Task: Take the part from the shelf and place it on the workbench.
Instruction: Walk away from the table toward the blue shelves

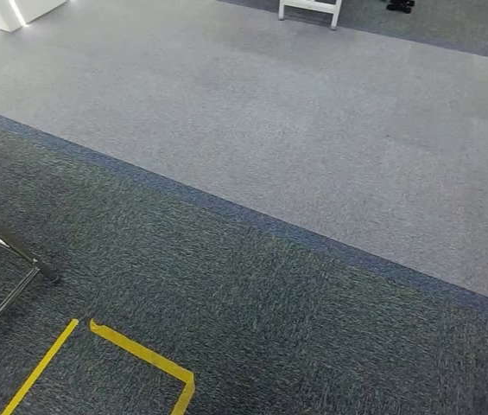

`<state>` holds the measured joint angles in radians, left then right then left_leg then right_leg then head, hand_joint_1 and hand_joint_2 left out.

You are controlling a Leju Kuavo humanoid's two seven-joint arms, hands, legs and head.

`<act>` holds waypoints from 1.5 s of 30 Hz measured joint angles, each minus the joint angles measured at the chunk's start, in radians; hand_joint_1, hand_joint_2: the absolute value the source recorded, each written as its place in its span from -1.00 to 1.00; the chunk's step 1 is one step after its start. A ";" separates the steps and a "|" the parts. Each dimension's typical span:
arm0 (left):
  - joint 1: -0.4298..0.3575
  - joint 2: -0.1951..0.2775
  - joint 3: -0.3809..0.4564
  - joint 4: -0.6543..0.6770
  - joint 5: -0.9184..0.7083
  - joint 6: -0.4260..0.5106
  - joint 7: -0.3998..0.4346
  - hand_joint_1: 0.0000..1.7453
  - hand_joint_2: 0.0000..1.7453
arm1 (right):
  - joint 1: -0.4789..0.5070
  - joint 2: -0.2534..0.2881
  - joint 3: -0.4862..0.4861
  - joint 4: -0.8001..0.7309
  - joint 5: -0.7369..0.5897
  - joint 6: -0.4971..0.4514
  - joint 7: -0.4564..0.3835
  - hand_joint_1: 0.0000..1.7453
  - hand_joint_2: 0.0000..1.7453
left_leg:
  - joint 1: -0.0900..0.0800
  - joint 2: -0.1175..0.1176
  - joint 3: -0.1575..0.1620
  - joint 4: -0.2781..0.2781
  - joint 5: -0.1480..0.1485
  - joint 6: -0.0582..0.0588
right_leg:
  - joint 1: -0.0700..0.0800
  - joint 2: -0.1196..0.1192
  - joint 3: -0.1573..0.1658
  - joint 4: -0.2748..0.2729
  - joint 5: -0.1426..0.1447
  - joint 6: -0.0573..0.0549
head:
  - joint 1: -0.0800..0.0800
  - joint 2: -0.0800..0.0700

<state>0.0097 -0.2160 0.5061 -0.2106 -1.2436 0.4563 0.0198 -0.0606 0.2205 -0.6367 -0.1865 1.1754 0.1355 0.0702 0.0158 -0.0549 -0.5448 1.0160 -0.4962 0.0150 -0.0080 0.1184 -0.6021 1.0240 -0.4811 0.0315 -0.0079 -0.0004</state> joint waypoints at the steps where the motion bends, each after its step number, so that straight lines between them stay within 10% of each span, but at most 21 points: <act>1: 0.000 0.000 -0.001 0.000 -0.003 -0.005 0.002 -1.00 1.00 | 0.000 0.000 0.000 0.000 0.000 -0.001 0.003 -1.00 -1.00 | 0.001 0.014 0.001 -0.004 0.002 0.005 | 0.001 -0.029 -0.017 0.030 -0.019 0.004 | 0.003 0.000; 3: 0.000 -0.001 -0.003 0.000 -0.010 -0.016 0.008 -1.00 1.00 | -0.003 0.000 0.002 0.000 0.000 -0.002 0.007 -1.00 -1.00 | -0.002 0.046 0.002 -0.006 0.002 0.011 | 0.002 -0.090 -0.075 0.149 -0.081 0.011 | 0.009 0.000; 6: 0.000 -0.001 -0.009 0.000 -0.025 -0.025 0.017 -1.00 1.00 | -0.003 0.000 0.004 0.000 -0.006 -0.002 0.009 -1.00 -1.00 | -0.005 0.094 0.002 -0.005 -0.001 0.014 | -0.002 -0.113 -0.125 0.260 -0.113 0.018 | 0.009 0.000; 11: -0.004 -0.005 -0.026 0.000 -0.045 -0.016 0.005 -1.00 1.00 | -0.005 -0.004 0.003 0.000 -0.006 0.011 0.023 -1.00 -1.00 | -0.013 0.149 0.013 -0.003 -0.012 -0.002 | 0.009 -0.189 0.028 -0.004 -0.009 -0.001 | 0.008 0.000; 14: -0.009 -0.005 -0.032 0.000 -0.047 -0.008 -0.002 -1.00 1.00 | -0.002 -0.007 0.003 0.000 0.001 0.016 0.033 -1.00 -1.00 | -0.013 0.170 0.021 -0.004 -0.017 -0.016 | 0.012 -0.167 0.031 -0.016 -0.006 -0.018 | 0.007 0.000; 18: -0.010 -0.004 -0.033 0.001 -0.048 -0.015 -0.001 -1.00 1.00 | -0.002 -0.008 0.005 0.000 0.004 0.005 0.023 -1.00 -1.00 | -0.008 0.085 -0.030 0.132 -0.104 -0.030 | 0.006 -0.122 0.040 -0.027 0.002 -0.039 | -0.001 0.000; 21: -0.005 -0.004 -0.034 0.002 -0.054 -0.020 0.003 -1.00 1.00 | -0.006 -0.008 0.007 0.000 0.006 -0.004 0.010 -1.00 -1.00 | -0.008 0.063 -0.096 0.268 -0.140 -0.028 | 0.010 -0.076 0.041 -0.025 0.002 -0.042 | -0.002 0.000; 25: -0.007 -0.006 -0.034 0.002 -0.055 -0.024 0.014 -1.00 1.00 | -0.013 -0.008 0.007 0.000 0.008 -0.002 0.033 -1.00 -1.00 | -0.003 -0.003 -0.018 0.066 -0.016 -0.019 | 0.009 -0.016 0.038 -0.014 0.000 -0.036 | -0.001 0.000; 27: -0.009 -0.009 -0.034 0.003 -0.056 -0.031 0.019 -1.00 1.00 | -0.017 -0.008 0.008 0.000 0.009 -0.001 0.044 -1.00 -1.00 | -0.002 -0.042 0.001 0.013 -0.009 -0.016 | 0.004 0.008 0.025 -0.009 0.003 -0.024 | -0.001 0.000; 29: -0.010 -0.011 -0.035 0.003 -0.057 -0.030 0.018 -1.00 1.00 | -0.015 -0.008 0.008 0.000 0.012 -0.004 0.048 -1.00 -1.00 | -0.004 -0.026 0.001 0.005 -0.007 -0.010 | -0.001 0.027 0.013 -0.009 0.007 -0.011 | -0.001 0.000; 33: -0.014 -0.016 -0.034 0.003 -0.047 -0.018 0.029 -1.00 1.00 | -0.014 -0.007 0.009 0.000 0.015 -0.024 0.082 -1.00 -1.00 | -0.004 0.034 0.008 -0.009 -0.002 0.009 | 0.004 -0.081 -0.061 0.118 -0.062 0.006 | 0.007 0.000; 36: -0.011 -0.018 -0.033 0.004 -0.045 -0.030 0.029 -1.00 1.00 | -0.014 -0.006 0.009 0.000 0.015 -0.034 0.093 -1.00 -1.00 | -0.008 0.084 0.009 -0.009 -0.006 0.013 | -0.001 -0.110 -0.135 0.262 -0.111 0.014 | 0.008 0.000; 42: -0.011 -0.017 -0.028 0.004 -0.043 -0.024 0.016 -1.00 1.00 | -0.013 -0.005 0.009 0.000 0.012 -0.039 0.101 -1.00 -1.00 | -0.017 0.151 0.025 -0.007 -0.022 -0.006 | 0.008 -0.189 0.021 -0.005 -0.003 -0.003 | 0.007 0.000; 45: -0.013 -0.016 -0.027 0.004 -0.053 -0.015 0.014 -1.00 1.00 | -0.008 -0.007 0.009 0.000 0.033 -0.034 0.115 -1.00 -1.00 | -0.017 0.161 0.035 -0.005 -0.032 -0.021 | 0.009 -0.162 0.024 -0.011 -0.003 -0.022 | 0.006 0.000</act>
<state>-0.0034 -0.2324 0.4788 -0.2068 -1.2966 0.4414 0.0335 -0.0682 0.2138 -0.6272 -0.1865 1.2085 0.1017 0.1855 -0.0008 0.1063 -0.5099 1.0108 -0.5281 -0.0055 0.0013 -0.0437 -0.5778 1.0134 -0.4843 0.0100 -0.0024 -0.0004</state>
